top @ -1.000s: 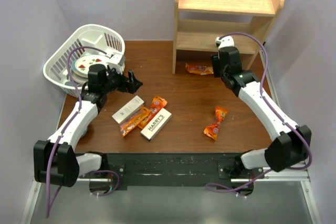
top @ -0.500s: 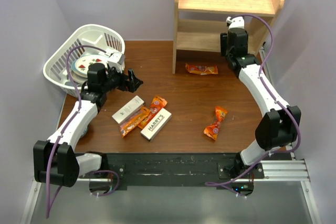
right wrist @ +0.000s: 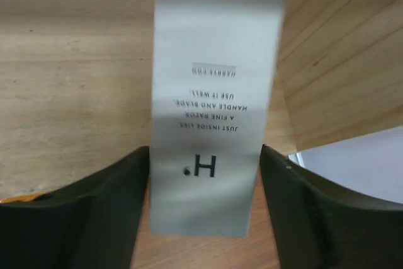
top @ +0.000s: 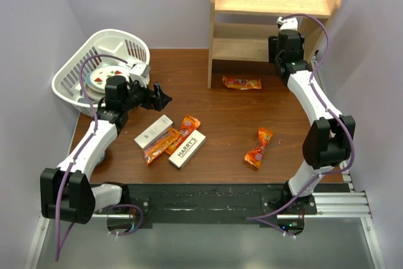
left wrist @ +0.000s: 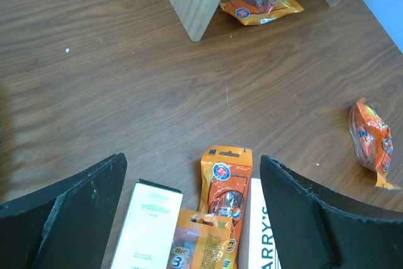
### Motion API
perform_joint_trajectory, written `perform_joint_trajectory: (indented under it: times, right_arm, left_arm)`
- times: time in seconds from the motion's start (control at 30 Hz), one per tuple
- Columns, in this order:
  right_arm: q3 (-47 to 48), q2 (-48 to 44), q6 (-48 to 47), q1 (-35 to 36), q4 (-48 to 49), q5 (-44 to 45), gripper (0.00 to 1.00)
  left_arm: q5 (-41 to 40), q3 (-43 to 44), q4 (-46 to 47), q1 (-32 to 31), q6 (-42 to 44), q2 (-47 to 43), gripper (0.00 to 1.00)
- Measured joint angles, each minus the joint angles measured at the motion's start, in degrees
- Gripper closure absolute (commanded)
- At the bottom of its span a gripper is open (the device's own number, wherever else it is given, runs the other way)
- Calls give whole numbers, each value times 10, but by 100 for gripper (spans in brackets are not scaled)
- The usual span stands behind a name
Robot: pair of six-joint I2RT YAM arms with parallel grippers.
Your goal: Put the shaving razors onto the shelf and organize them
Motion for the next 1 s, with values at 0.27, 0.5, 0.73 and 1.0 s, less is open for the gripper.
perform_joint_trajectory:
  times: [0.27,0.5,0.73,1.0]
  right_arm:
    - [5,7,10,-8,7,0,10]
    - [-1,-23,35,-8,-23,-9,7]
    - [-14,-110,47,-9,-31,-15,9]
    - [-34,-112,80,-26,-40,-33,9]
  left_arm:
    - [0,0,0,0,0,1,8]
    - [0,0,2,0,0,1,7]
    - [1,0,4,0,-1,3,8]
    - [2,0,4,0,-2,11,8]
